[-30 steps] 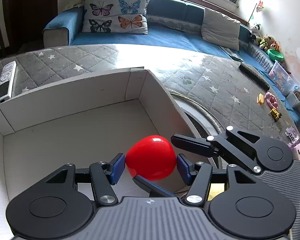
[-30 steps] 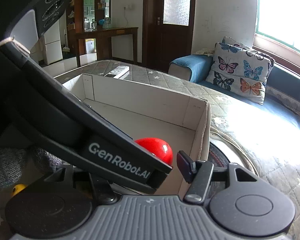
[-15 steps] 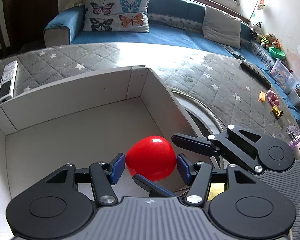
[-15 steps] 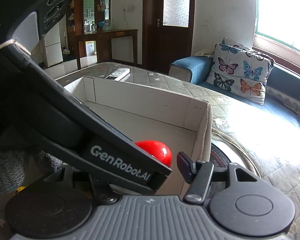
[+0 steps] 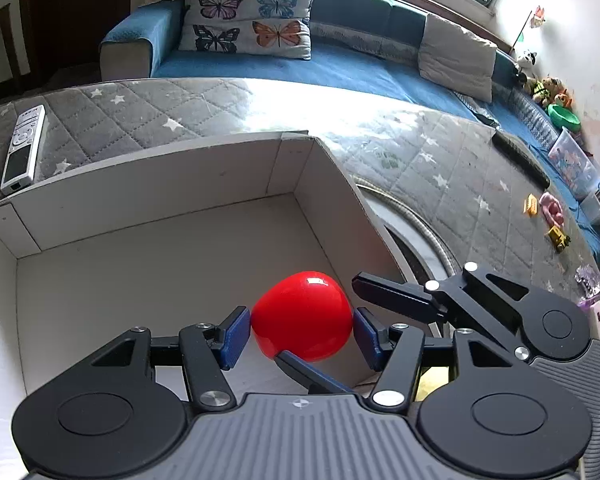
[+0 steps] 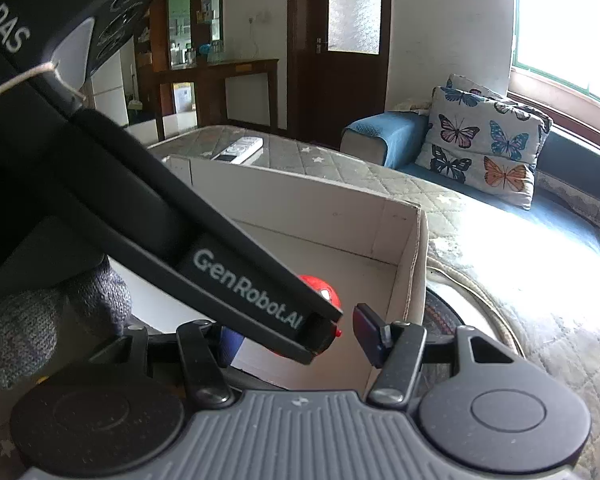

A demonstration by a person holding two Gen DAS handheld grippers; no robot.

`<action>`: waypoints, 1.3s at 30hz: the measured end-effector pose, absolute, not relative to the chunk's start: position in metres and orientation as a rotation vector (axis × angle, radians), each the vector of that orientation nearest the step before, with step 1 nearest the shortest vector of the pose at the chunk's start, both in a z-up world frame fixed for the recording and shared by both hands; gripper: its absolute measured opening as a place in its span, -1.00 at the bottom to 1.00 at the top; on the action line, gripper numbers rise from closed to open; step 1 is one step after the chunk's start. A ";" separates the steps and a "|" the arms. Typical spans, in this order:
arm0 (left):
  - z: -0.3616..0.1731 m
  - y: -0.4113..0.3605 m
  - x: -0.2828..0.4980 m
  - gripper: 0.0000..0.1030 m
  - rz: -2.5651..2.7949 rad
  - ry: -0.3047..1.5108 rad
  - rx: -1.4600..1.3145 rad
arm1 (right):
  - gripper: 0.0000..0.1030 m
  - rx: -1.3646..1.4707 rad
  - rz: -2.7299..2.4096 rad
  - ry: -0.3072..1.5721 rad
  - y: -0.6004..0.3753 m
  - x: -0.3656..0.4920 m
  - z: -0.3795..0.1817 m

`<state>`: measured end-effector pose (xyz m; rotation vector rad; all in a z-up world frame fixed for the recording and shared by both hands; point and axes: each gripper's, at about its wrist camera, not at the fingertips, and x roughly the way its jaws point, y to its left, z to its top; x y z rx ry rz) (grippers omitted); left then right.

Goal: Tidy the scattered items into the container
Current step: 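Lower the red ball into the box and open the left tool, then withdraw the left tool from the box toward the green toy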

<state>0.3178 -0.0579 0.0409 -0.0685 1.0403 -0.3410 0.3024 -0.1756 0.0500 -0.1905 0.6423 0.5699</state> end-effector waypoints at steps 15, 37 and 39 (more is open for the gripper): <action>0.040 -0.049 0.326 0.16 -0.327 1.092 -0.144 | 0.16 -0.169 0.555 0.621 -0.177 0.302 0.053; 0.057 -0.042 0.295 -0.04 -0.320 1.015 -0.158 | 0.19 -0.151 0.533 0.625 -0.189 0.282 0.058; 0.060 -0.043 0.287 -0.04 -0.321 0.993 -0.149 | 0.38 -0.149 0.536 0.619 -0.191 0.276 0.061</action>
